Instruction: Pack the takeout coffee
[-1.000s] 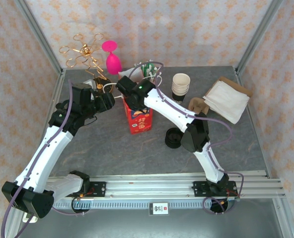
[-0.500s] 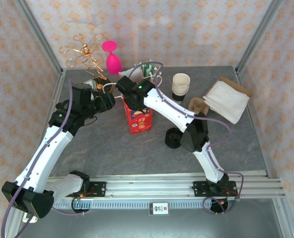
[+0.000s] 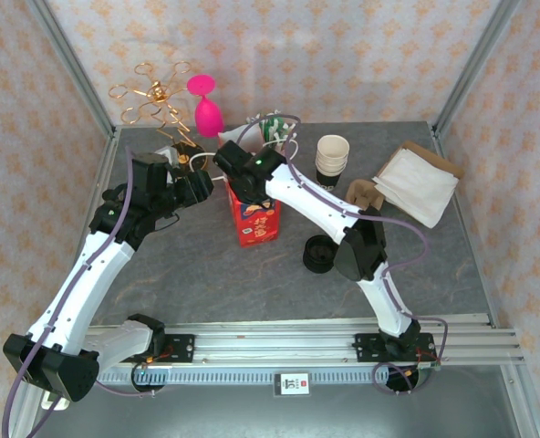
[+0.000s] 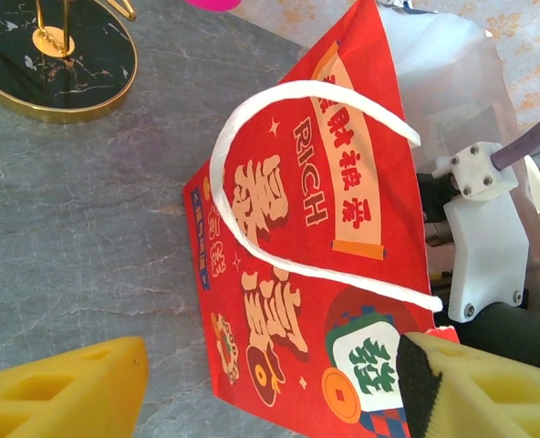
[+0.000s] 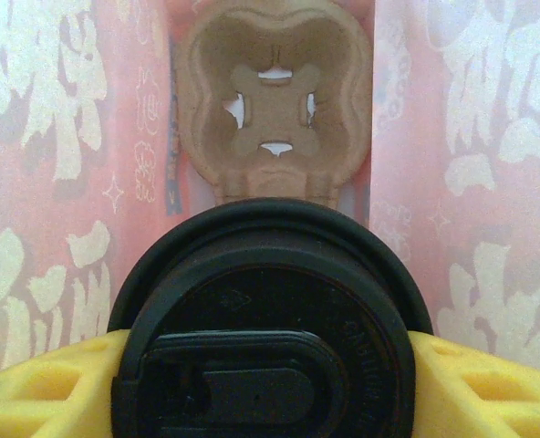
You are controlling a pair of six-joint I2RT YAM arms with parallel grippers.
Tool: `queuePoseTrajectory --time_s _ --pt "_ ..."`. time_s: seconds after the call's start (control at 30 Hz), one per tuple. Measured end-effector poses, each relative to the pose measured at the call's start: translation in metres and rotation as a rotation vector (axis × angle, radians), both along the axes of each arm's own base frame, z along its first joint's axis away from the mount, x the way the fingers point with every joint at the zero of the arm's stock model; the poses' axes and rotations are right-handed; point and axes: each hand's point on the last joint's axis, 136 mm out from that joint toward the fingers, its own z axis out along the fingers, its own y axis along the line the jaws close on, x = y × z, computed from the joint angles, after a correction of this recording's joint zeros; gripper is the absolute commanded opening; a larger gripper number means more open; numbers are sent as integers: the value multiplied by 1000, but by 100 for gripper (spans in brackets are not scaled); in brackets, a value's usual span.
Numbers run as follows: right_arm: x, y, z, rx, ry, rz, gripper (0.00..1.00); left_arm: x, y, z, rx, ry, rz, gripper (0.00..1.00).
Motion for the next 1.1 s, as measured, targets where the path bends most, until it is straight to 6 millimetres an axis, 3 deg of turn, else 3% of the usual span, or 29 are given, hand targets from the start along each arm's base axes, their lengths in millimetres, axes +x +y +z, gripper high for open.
queuePoseTrajectory --time_s 0.27,0.63,1.1 --pt "4 -3 1 -11 -6 -22 65 0 -3 -7 -10 11 -12 74" --pt "8 -24 2 -32 -14 -78 65 0 -6 -7 -19 13 -25 74" --pt "3 -20 0 -32 10 -57 67 0 -6 -11 -19 20 -27 74"
